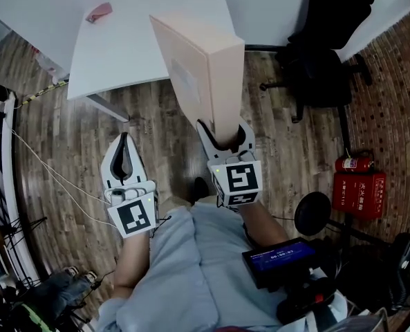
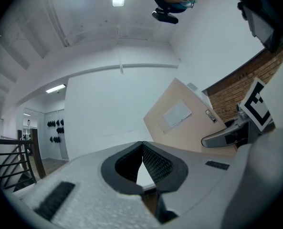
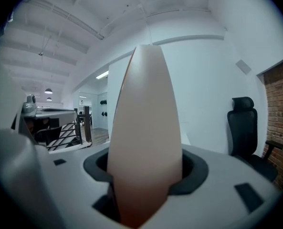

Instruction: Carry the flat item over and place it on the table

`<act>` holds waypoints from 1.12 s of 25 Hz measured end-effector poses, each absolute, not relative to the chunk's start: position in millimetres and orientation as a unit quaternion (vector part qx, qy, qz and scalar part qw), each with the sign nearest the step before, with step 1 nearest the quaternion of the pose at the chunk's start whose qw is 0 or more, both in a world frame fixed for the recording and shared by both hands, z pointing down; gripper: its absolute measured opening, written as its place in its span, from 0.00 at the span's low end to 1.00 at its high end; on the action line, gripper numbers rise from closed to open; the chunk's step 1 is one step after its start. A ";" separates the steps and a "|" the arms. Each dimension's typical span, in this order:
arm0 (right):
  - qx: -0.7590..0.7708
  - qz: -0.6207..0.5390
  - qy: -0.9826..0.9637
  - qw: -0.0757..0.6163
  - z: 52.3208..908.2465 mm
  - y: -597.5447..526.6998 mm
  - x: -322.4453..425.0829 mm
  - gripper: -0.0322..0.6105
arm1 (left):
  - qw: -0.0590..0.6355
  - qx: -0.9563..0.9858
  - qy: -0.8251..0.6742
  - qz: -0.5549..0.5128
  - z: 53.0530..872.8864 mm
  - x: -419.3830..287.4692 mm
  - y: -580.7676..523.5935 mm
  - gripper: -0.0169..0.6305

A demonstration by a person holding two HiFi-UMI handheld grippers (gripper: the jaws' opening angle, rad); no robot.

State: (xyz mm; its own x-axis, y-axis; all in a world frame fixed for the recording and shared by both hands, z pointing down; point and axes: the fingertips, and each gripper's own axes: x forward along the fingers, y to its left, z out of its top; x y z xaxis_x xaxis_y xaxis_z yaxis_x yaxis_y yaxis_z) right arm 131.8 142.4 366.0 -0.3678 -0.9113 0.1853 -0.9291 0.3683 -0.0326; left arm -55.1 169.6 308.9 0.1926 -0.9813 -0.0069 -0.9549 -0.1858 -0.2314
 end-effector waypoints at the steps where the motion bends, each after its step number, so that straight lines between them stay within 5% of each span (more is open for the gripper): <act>1: 0.556 0.063 -0.826 0.066 362.7 137.1 131.2 0.48 | 0.093 -0.765 0.633 -0.070 306.7 -55.4 165.8 0.04; 28: 0.531 0.058 -0.840 0.100 368.9 -100.7 -7.2 0.48 | 0.081 -0.760 0.643 -0.050 322.6 -181.1 -83.7 0.04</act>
